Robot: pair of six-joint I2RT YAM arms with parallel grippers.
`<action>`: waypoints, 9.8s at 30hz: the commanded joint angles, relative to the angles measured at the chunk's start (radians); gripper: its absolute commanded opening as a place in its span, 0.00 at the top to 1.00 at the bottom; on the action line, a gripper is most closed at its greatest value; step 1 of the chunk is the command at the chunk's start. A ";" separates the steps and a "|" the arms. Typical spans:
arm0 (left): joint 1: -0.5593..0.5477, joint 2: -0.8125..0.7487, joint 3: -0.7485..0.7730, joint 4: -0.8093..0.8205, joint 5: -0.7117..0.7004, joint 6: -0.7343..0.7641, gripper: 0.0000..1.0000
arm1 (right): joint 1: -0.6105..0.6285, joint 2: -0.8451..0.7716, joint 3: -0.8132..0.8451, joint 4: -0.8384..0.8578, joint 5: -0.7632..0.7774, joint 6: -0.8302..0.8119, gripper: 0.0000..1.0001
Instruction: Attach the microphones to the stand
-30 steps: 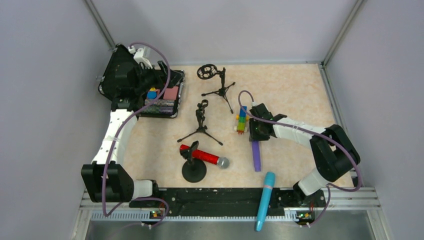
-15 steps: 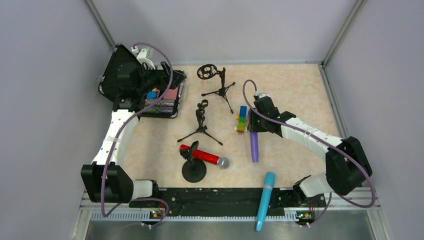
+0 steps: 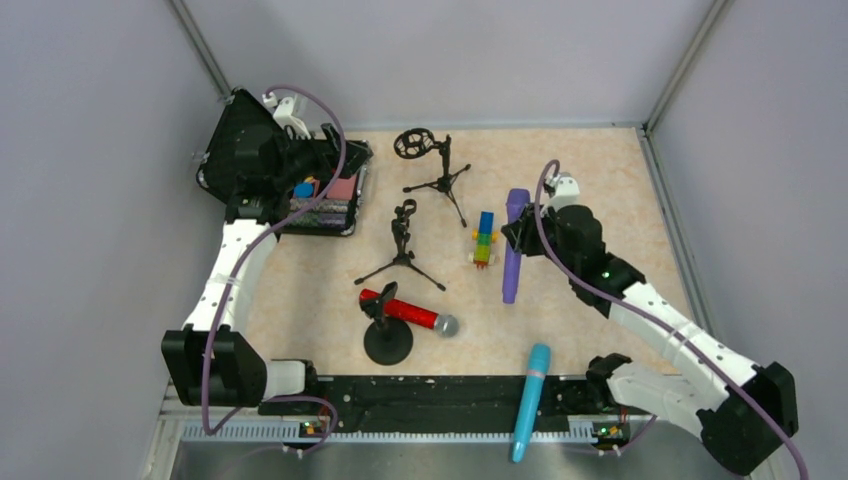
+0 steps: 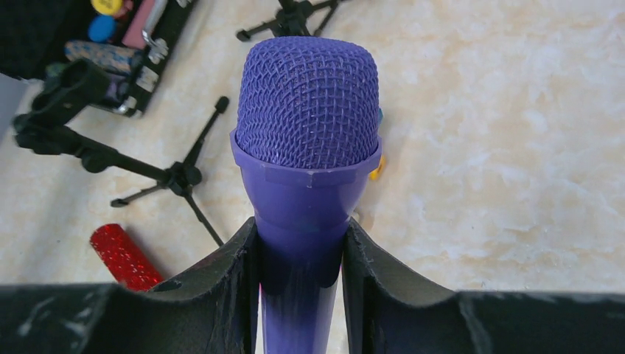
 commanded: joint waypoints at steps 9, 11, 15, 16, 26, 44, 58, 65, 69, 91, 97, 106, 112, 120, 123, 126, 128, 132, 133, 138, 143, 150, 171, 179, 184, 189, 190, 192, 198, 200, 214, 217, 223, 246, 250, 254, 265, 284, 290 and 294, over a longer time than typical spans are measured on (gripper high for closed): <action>-0.012 -0.051 -0.011 0.039 -0.007 0.031 0.04 | 0.010 -0.315 -0.258 0.572 -0.103 -0.059 1.00; -0.021 -0.063 -0.022 0.053 0.004 0.036 0.04 | 0.010 -0.343 -0.286 0.632 -0.105 -0.054 1.00; -0.057 -0.099 -0.031 0.103 0.013 0.038 0.04 | 0.011 -0.347 -0.252 0.591 -0.108 -0.054 1.00; -0.070 -0.108 -0.033 0.108 0.017 0.033 0.04 | 0.010 -0.339 -0.238 0.571 -0.120 -0.054 1.00; -0.304 -0.158 -0.031 -0.026 0.019 0.030 0.06 | 0.010 -0.215 -0.051 0.332 -0.360 -0.054 1.00; -0.673 -0.096 -0.230 0.257 -0.050 -0.142 0.10 | -0.082 -0.114 0.053 0.427 -0.605 0.181 1.00; -0.795 0.038 -0.238 0.434 -0.042 -0.206 0.20 | -0.084 -0.137 0.022 0.533 -0.478 0.287 1.00; -0.799 0.068 -0.228 0.425 -0.052 -0.211 0.63 | -0.084 -0.149 0.017 0.507 -0.459 0.294 1.00; -0.799 0.047 -0.227 0.395 -0.083 -0.193 0.97 | -0.084 -0.113 0.074 0.415 -0.521 0.258 0.92; -0.800 -0.102 -0.304 0.307 -0.191 -0.151 1.00 | -0.152 0.027 0.054 0.648 -0.945 0.453 0.15; -0.799 -0.075 -0.300 0.323 -0.149 -0.170 1.00 | -0.152 0.075 0.051 0.731 -0.966 0.515 0.24; -0.799 -0.066 -0.307 0.341 -0.102 -0.184 1.00 | -0.152 0.108 0.051 0.752 -0.950 0.538 0.43; -0.800 -0.079 -0.321 0.342 -0.100 -0.186 1.00 | -0.152 0.114 0.046 0.751 -0.936 0.534 0.81; -0.799 -0.121 -0.354 0.341 -0.143 -0.172 0.54 | -0.152 0.101 0.034 0.745 -0.912 0.512 1.00; -0.799 -0.159 -0.370 0.328 -0.210 -0.157 0.18 | -0.152 0.085 0.031 0.699 -0.888 0.471 1.00; -0.798 -0.207 -0.376 0.285 -0.306 -0.117 0.10 | -0.152 0.061 0.031 0.612 -0.852 0.412 1.00; -0.798 -0.238 -0.369 0.238 -0.372 -0.086 0.07 | -0.153 0.042 0.029 0.551 -0.821 0.367 1.00; -0.797 -0.263 -0.311 0.088 -0.439 0.015 0.07 | -0.154 0.004 0.017 0.448 -0.764 0.295 1.00; -0.797 -0.258 -0.288 0.036 -0.444 0.043 0.08 | -0.154 -0.002 0.011 0.433 -0.753 0.282 1.00; -0.798 -0.205 -0.166 -0.167 -0.418 0.215 0.09 | -0.175 -0.040 -0.028 0.346 -0.740 0.237 1.00; -0.800 -0.118 -0.048 -0.344 -0.344 0.403 0.10 | -0.251 -0.086 -0.107 0.280 -0.745 0.243 1.00; -0.846 -0.001 0.003 -0.407 -0.308 0.556 0.03 | -0.335 -0.126 -0.179 0.174 -0.736 0.214 1.00; -1.080 0.364 0.066 -0.617 -0.662 0.733 0.03 | -0.361 -0.142 -0.213 0.011 -0.542 0.128 1.00; -1.084 0.436 0.041 -0.641 -0.667 0.688 0.04 | -0.360 -0.134 -0.214 0.009 -0.521 0.123 1.00; -1.084 0.428 0.000 -0.623 -0.640 0.663 0.05 | -0.361 -0.126 -0.211 0.010 -0.507 0.114 1.00; -1.087 0.415 -0.023 -0.624 -0.618 0.638 0.06 | -0.360 -0.116 -0.205 0.015 -0.502 0.106 1.00; -1.087 0.420 -0.024 -0.633 -0.625 0.632 0.06 | -0.360 -0.116 -0.203 0.016 -0.502 0.104 1.00; -1.088 0.432 -0.024 -0.650 -0.636 0.619 0.06 | -0.360 -0.113 -0.202 0.015 -0.500 0.103 1.00; -1.089 0.489 -0.031 -0.641 -0.688 0.602 0.07 | -0.361 -0.110 -0.201 0.017 -0.494 0.101 1.00; -1.089 0.497 -0.034 -0.630 -0.699 0.606 0.12 | -0.360 -0.110 -0.196 0.018 -0.494 0.102 1.00; -1.101 0.506 0.046 -0.548 -0.659 0.610 0.64 | -0.361 -0.097 -0.056 -0.022 -0.368 0.081 1.00; -1.108 0.495 0.066 -0.531 -0.693 0.630 0.66 | -0.360 -0.092 0.011 -0.026 -0.310 0.069 1.00; -1.136 0.505 0.090 -0.486 -0.707 0.664 0.66 | -0.360 -0.077 0.175 -0.013 -0.187 0.069 1.00; -1.210 0.964 0.701 -0.472 -0.837 0.660 0.53 | -0.357 -0.155 0.307 0.107 -0.273 0.231 1.00; -1.211 0.977 0.703 -0.408 -0.863 0.673 0.37 | -0.355 -0.155 0.293 0.121 -0.292 0.237 1.00; -1.211 0.975 0.698 -0.393 -0.904 0.664 0.17 | -0.355 -0.157 0.284 0.121 -0.296 0.233 1.00; -1.231 0.784 0.507 -0.268 -1.113 0.730 0.01 | -0.354 -0.162 0.271 0.099 -0.249 0.189 1.00; -1.076 0.408 0.322 -0.341 -1.027 0.594 0.01 | -0.354 -0.206 0.281 0.011 -0.120 0.154 1.00; -0.936 0.248 0.232 -0.318 -0.830 0.475 0.01 | -0.354 -0.209 0.250 0.016 -0.154 0.157 1.00; -0.837 0.111 0.126 -0.255 -0.693 0.397 0.01 | -0.354 -0.204 0.214 0.032 -0.193 0.164 1.00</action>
